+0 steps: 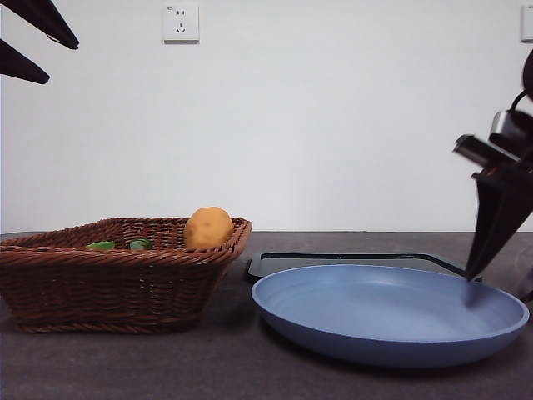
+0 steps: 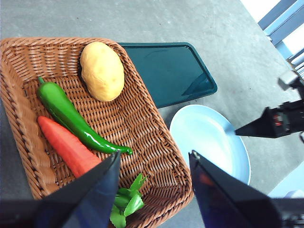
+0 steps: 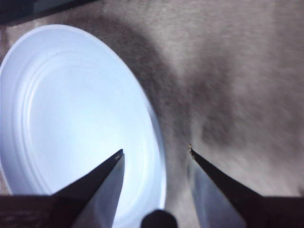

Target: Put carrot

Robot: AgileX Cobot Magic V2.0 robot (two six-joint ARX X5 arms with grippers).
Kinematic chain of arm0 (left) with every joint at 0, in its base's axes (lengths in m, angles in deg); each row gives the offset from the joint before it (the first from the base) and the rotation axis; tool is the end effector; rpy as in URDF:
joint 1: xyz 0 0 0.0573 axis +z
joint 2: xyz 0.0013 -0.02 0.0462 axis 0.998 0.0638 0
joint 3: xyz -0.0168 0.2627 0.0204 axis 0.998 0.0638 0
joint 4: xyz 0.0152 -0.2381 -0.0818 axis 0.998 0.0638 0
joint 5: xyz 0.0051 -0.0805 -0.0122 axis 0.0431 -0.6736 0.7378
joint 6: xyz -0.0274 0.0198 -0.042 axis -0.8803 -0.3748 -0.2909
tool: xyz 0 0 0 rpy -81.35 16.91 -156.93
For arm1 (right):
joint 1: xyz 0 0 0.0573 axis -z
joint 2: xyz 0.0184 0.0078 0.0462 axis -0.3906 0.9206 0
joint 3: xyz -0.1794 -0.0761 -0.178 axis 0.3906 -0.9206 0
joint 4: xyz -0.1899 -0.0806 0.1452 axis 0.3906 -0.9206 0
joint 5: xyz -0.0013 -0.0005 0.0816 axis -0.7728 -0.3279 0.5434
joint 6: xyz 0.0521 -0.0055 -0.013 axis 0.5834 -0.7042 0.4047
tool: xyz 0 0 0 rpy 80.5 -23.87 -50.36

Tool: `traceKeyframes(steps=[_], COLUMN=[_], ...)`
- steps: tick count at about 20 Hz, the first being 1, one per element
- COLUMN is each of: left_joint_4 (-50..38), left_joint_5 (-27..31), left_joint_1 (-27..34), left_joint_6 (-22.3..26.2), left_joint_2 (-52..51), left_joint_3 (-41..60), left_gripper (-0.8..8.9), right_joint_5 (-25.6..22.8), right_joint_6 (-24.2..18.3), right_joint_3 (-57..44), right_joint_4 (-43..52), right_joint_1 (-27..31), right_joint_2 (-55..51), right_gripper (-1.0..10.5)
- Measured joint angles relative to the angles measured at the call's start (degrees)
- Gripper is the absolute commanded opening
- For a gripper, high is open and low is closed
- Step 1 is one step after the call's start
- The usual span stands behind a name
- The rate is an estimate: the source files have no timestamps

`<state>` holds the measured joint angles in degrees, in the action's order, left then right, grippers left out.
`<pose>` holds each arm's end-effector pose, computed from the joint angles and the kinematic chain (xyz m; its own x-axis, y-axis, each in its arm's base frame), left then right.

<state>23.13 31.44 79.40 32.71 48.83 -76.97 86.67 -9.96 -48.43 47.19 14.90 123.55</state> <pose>0.1808 -0.0379 0.2995 0.5948 -0.6216 -0.5097 0.4288 0.7817 -0.4529 0.2354 0.0461 0.1624 0.2784 0.4743 -0.8352 -0.0083 0.8707 0.4917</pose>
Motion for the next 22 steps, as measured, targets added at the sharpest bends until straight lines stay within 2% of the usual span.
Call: traceKeyframes(steps=[3, 5, 8, 11, 13, 14, 17, 22], left_joint_4=[0.0, 0.0, 0.0, 0.0, 0.0, 0.0, 0.1, 4.3], left_joint_5=[0.0, 0.0, 0.0, 0.1, 0.4, 1.4, 9.2, 22.0], left_joint_1=[0.0, 0.0, 0.0, -0.5, -1.6, -2.2, -6.1, -14.3], left_joint_6=[0.0, 0.0, -0.1, -1.6, -2.8, -3.4, -4.7, -6.8], left_joint_2=[0.0, 0.0, 0.0, 0.0, 0.0, 0.0, 1.2, 12.5], left_joint_3=[0.0, 0.0, 0.0, 0.0, 0.0, 0.0, 0.0, -3.9], left_gripper=[2.59, 2.60, 2.64, 3.52, 3.50, 3.50, 3.50, 3.50], right_joint_5=[0.0, -0.1, -1.3, -1.5, -2.0, -2.0, -2.1, -2.1], right_joint_6=[1.3, 1.6, 1.7, 1.8, 1.9, 1.9, 1.4, 0.1], right_joint_3=[0.0, 0.0, 0.0, 0.0, 0.0, 0.0, 0.0, 0.0], right_joint_4=[1.2, 1.1, 1.4, 1.0, -1.7, -3.2, -7.1, -10.1], right_joint_1=[-1.0, -1.2, -1.2, -1.2, -1.2, -1.2, -0.3, 0.6], right_joint_2=[2.3, 3.1, 3.2, 2.6, 0.0, -1.9, -8.8, -18.8], right_gripper=[0.7, 0.1, 0.1, 0.1, 0.1, 0.1, 0.1, 0.1])
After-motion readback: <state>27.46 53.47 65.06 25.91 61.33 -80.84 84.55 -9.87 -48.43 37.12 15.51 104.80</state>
